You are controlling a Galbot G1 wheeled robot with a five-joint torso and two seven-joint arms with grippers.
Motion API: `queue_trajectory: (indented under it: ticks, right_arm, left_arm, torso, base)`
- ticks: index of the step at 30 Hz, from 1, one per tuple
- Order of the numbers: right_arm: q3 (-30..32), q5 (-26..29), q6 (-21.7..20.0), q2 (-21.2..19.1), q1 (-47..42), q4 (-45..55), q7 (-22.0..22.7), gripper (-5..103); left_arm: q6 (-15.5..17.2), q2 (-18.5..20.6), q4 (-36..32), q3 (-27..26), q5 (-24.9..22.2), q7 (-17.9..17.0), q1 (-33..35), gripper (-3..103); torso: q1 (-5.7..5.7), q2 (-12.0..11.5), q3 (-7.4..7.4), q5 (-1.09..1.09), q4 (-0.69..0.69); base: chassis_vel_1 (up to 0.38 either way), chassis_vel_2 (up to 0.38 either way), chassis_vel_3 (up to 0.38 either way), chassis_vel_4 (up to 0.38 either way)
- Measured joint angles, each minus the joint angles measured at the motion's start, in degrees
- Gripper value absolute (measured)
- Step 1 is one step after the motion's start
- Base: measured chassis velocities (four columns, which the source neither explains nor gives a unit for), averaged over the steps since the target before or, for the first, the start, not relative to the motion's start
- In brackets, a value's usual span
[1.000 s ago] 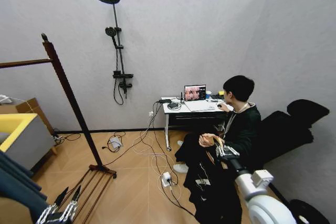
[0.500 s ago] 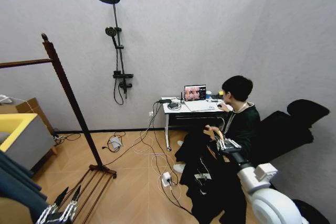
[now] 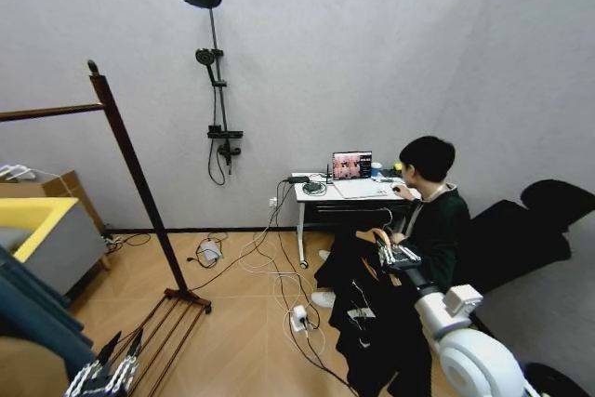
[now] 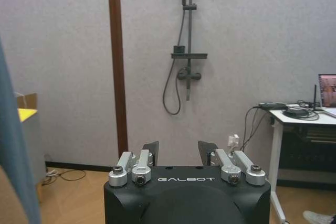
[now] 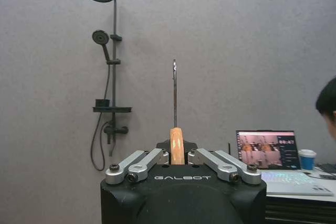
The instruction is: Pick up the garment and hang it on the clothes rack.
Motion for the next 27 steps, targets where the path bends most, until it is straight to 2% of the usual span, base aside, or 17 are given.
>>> queue_trajectory:
  ticks: [11, 27]
  right_arm:
    - [-3.24, 3.68, -1.04, -2.84, 5.90, -0.58, -0.39, 10]
    - [-3.63, 3.44, 0.99, -2.76, 6.73, -0.18, -0.12, 10]
  left_arm:
    - [0.00, 0.00, 0.00, 0.00, 0.00, 0.00, 0.00, 46]
    - [0.00, 0.00, 0.00, 0.00, 0.00, 0.00, 0.00, 46]
  torso:
    - [-0.10, -0.23, -0.10, 0.00, 0.01]
    - [-1.04, -2.14, -1.08, 0.00, 0.00]
  base:
    - [0.097, 0.099, 0.086, 0.096]
    - [0.127, 0.119, 0.128, 0.122]
